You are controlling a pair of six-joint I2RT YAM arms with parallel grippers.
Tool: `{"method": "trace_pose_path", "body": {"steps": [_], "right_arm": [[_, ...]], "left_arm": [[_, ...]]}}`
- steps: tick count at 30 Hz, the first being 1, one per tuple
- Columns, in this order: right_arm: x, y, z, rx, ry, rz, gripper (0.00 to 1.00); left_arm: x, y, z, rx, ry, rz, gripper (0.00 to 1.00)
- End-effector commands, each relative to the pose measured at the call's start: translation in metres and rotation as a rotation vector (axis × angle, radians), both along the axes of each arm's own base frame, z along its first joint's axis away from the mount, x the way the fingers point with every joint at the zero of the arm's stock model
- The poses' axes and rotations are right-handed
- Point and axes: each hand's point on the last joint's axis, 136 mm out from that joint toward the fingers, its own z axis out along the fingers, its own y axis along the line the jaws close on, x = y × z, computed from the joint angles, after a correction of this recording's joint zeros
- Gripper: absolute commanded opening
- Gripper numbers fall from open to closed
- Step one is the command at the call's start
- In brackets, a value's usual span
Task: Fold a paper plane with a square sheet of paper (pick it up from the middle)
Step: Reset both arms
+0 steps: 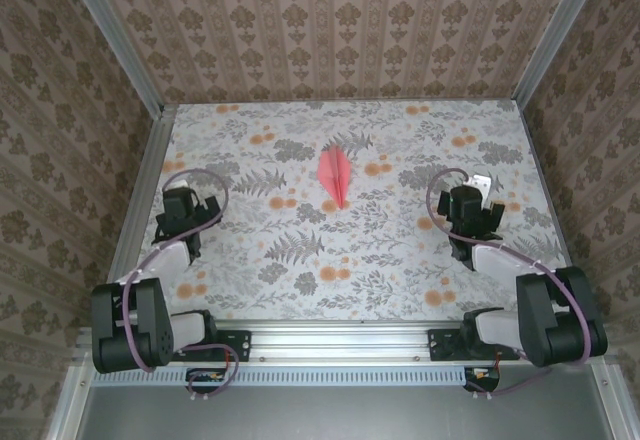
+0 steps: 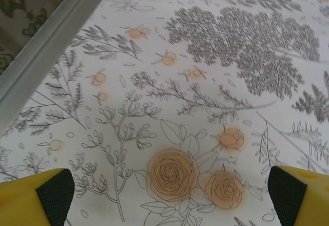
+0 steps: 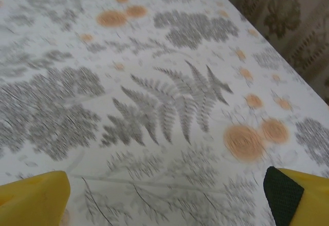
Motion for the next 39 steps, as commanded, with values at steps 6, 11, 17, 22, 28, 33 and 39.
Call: {"method": "trace_pose_path", "body": {"steps": [6,11,17,22,28,33,39], "right_arm": [[0.039,0.031,0.035,0.012,-0.218,0.209,1.00],[0.046,0.040,0.022,-0.001,-0.239,0.266,1.00],[0.050,0.046,0.012,0.012,-0.234,0.313,1.00],[0.052,0.049,0.006,0.012,-0.239,0.335,1.00],[0.056,0.043,0.004,0.030,-0.215,0.304,1.00],[0.057,0.040,0.003,0.041,-0.210,0.300,1.00],[0.057,0.040,0.004,0.045,-0.212,0.299,1.00]], "left_arm": [[0.032,-0.031,0.048,0.051,-0.300,-0.245,1.00],[0.043,-0.039,0.045,0.044,-0.325,-0.298,1.00],[0.056,-0.043,0.035,0.053,-0.313,-0.338,1.00],[0.061,-0.046,0.027,0.052,-0.299,-0.352,1.00],[0.064,-0.050,0.017,0.082,-0.289,-0.359,1.00],[0.066,-0.052,0.014,0.108,-0.258,-0.351,1.00],[0.067,-0.052,0.014,0.135,-0.250,-0.340,1.00]]}}
